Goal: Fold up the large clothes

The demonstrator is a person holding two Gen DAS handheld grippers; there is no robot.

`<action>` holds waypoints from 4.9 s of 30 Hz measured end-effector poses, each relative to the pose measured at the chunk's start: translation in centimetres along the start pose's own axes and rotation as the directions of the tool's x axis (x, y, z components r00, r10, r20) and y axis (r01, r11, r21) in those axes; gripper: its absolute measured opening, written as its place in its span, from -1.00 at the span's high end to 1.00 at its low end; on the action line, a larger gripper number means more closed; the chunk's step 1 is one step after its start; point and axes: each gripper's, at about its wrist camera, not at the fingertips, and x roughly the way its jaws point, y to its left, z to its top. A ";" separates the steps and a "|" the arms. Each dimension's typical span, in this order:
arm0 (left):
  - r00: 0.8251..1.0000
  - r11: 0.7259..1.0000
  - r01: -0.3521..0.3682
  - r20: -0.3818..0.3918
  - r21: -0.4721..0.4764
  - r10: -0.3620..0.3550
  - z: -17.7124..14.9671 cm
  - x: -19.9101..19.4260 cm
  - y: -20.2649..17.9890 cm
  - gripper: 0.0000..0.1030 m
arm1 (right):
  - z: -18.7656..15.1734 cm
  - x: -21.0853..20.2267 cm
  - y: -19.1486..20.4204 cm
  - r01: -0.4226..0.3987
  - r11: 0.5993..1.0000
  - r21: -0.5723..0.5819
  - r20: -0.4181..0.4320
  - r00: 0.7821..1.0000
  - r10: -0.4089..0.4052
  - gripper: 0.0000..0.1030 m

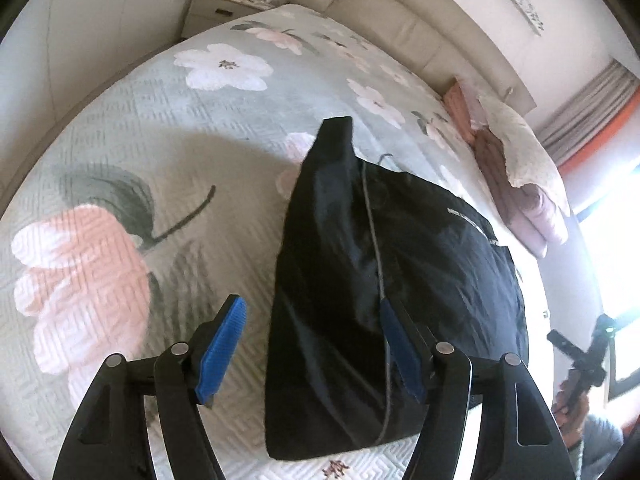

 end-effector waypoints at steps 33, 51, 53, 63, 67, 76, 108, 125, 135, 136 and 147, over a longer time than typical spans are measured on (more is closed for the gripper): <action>0.867 0.914 0.361 -0.294 -0.184 -0.402 1.4 14.0 0.9 -0.60 | 1.5 13.4 -6.7 -0.505 0.842 0.192 -0.170 0.827 0.535 -0.94; 0.890 0.846 0.452 -0.089 0.282 -0.446 -1.3 -6.5 -11.9 0.51 | -2.6 -5.2 4.3 -0.453 0.871 -0.190 0.010 0.886 0.463 0.05; 0.884 0.839 0.463 -0.087 0.284 -0.459 -2.3 -8.7 -11.7 0.51 | -3.0 -6.4 4.0 -0.452 0.875 -0.175 0.018 0.887 0.462 0.05; 0.900 0.897 0.424 -0.165 0.124 -0.403 -8.6 -4.4 -2.6 0.46 | -7.6 1.2 2.1 -0.363 0.930 -0.054 -0.144 0.925 0.353 0.05; 0.897 0.916 0.348 -0.214 -0.200 -0.388 -10.8 2.9 7.6 -0.15 | -9.7 6.3 -2.3 -0.247 0.963 0.105 -0.181 0.948 0.263 -0.36; 0.965 0.960 0.228 -0.093 -0.161 -0.244 -8.7 -4.6 10.3 -0.08 | -11.1 3.4 -7.6 -0.171 0.943 0.286 -0.122 0.969 0.213 -0.56; 0.978 0.875 -0.207 0.099 0.438 0.182 -17.2 -10.9 -14.2 -0.31 | -15.2 -4.0 15.0 0.091 0.996 -0.025 -0.034 0.995 -0.091 -0.67; 0.928 0.840 -0.284 0.352 0.462 0.120 -15.9 -23.7 -23.0 -0.37 | -8.1 -19.4 24.4 0.151 0.981 -0.118 0.316 0.943 -0.107 -0.89; 0.933 0.858 -0.277 0.336 0.433 0.131 -13.5 -22.5 -24.1 -0.37 | -5.2 -18.6 24.0 0.170 0.981 -0.090 0.308 0.942 -0.135 -0.89; 0.934 0.859 -0.276 0.330 0.432 0.134 -13.3 -22.3 -24.1 -0.37 | -5.1 -18.2 23.7 0.172 0.982 -0.084 0.299 0.944 -0.139 -0.89; 0.946 0.852 -0.273 0.287 0.446 0.153 -13.4 -20.0 -24.2 -0.37 | -5.8 -14.9 21.4 0.190 0.980 -0.059 0.209 0.962 -0.174 -0.89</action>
